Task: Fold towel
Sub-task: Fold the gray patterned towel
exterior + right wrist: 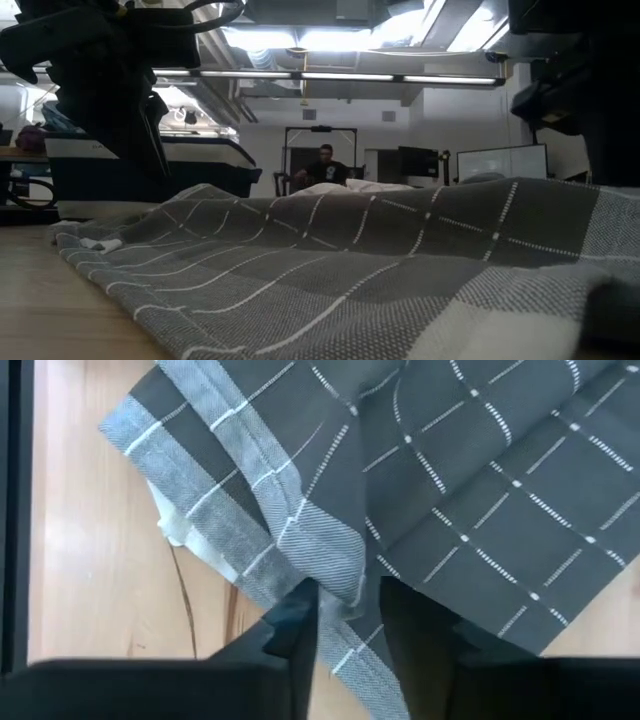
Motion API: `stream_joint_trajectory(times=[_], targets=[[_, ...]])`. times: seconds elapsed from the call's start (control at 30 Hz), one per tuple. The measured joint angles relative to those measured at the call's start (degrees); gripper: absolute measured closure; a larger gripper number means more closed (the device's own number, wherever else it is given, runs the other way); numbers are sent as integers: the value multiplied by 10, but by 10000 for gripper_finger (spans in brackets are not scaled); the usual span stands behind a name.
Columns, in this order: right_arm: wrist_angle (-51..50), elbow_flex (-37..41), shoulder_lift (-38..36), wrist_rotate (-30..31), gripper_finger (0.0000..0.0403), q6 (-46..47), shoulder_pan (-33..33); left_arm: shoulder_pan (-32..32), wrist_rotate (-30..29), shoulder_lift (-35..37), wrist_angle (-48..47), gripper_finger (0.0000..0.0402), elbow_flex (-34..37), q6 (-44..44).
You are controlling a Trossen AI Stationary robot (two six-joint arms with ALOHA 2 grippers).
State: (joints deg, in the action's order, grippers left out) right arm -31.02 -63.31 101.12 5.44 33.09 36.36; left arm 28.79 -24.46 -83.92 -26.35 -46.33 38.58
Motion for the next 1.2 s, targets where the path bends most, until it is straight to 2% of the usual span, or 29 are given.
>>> stream_joint_trajectory(times=[0.2, 0.5, 0.83, 1.07, 1.2], targets=[[-20, 0, 0, -5, 392, 14, 0, 0, 0, 0, 0, 286, 0, 0], [-120, 0, -7, -6, 396, 120, 0, 0, 0, 0, 0, 286, 0, 0], [-179, 0, -71, -13, 399, 228, 0, 0, 0, 0, 0, 286, 0, 0], [-251, 0, -91, 49, 400, 303, 0, 0, 0, 0, 0, 286, 0, 0], [-275, 0, -91, 63, 400, 358, 0, 0, 0, 0, 0, 286, 0, 0]])
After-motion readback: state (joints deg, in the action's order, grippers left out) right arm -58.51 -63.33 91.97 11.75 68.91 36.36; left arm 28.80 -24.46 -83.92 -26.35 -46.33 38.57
